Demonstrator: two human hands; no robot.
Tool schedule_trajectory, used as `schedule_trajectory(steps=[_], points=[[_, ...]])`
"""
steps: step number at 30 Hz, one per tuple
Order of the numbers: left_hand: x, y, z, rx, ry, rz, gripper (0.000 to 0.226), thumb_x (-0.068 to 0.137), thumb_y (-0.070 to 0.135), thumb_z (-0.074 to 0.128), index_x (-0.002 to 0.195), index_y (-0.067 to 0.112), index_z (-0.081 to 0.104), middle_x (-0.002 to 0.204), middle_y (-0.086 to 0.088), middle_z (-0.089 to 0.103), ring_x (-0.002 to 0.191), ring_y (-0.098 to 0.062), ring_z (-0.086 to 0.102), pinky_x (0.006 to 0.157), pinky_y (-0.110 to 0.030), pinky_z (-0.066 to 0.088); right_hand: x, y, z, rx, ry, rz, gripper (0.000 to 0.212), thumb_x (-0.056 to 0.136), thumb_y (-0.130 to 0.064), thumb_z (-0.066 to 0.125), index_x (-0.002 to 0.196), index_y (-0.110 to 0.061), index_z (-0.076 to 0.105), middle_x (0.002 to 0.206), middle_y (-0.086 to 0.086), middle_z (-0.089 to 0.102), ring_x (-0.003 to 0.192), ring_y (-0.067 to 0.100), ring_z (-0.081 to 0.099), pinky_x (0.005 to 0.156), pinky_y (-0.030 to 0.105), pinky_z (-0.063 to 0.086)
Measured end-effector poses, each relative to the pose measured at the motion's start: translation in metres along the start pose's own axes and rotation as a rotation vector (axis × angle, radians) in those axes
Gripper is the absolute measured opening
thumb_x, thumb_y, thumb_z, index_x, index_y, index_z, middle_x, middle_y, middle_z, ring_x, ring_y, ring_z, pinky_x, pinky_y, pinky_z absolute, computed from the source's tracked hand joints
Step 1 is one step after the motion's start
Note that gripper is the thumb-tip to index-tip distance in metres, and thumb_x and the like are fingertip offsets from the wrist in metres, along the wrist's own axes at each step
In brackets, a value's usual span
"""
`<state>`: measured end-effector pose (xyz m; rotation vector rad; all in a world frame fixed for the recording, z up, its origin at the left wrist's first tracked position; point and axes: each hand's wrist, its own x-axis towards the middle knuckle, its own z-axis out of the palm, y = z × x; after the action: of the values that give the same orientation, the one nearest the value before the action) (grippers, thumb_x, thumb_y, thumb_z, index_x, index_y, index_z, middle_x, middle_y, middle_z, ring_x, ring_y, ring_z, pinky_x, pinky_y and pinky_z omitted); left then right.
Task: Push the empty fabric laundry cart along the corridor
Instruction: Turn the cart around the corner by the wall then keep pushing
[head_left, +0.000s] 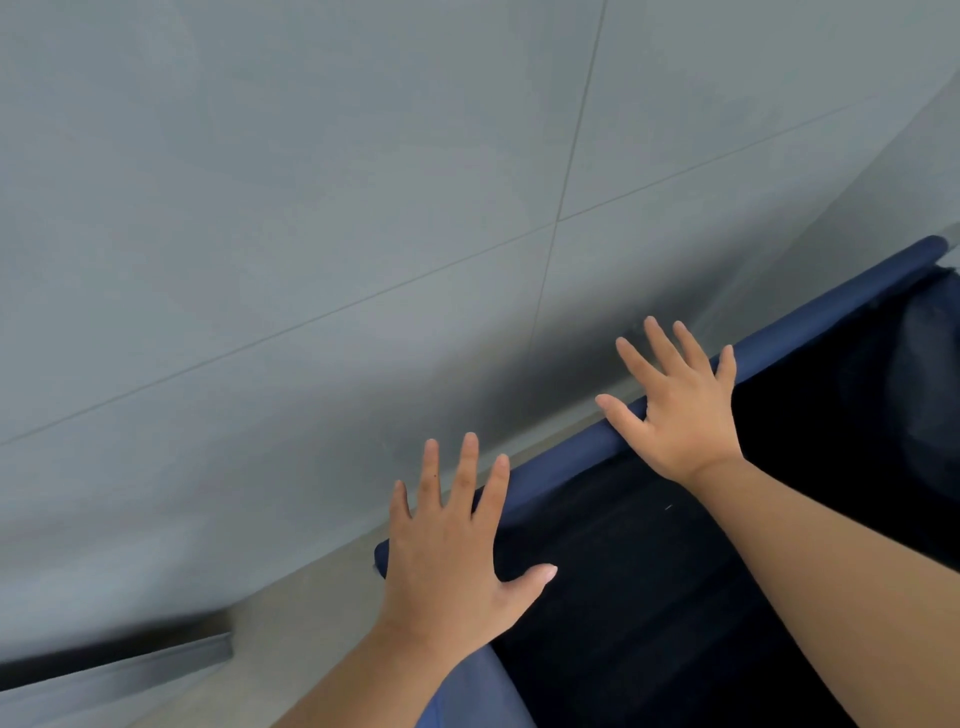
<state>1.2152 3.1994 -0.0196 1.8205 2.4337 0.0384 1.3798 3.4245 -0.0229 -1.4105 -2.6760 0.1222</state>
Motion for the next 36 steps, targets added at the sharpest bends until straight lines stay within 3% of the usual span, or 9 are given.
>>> schedule_trajectory(steps=[20,36], points=[[0.041,-0.016,-0.007,-0.010,-0.012,0.026,0.101,0.070,0.091,0.040,0.145,0.024,0.045,0.158,-0.014,0.040,0.140,-0.049,0.040,0.092,-0.066,0.048,0.029,-0.003,0.001,0.021,0.016,0.033,0.076,0.089,-0.072,0.030,0.146,-0.027,0.049,0.163,0.009,0.035,0.151,0.035,0.029,0.114,0.071,0.016],[0.044,-0.026,-0.006,-0.022,-0.010,0.029,0.100,0.071,0.090,0.039,0.145,0.023,0.044,0.158,-0.014,0.040,0.140,-0.049,0.041,0.092,-0.067,0.048,0.039,-0.011,0.002,0.022,-0.006,0.030,0.077,0.088,-0.073,0.029,0.149,-0.028,0.046,0.165,0.007,0.031,0.153,0.033,0.025,0.117,0.069,0.012]])
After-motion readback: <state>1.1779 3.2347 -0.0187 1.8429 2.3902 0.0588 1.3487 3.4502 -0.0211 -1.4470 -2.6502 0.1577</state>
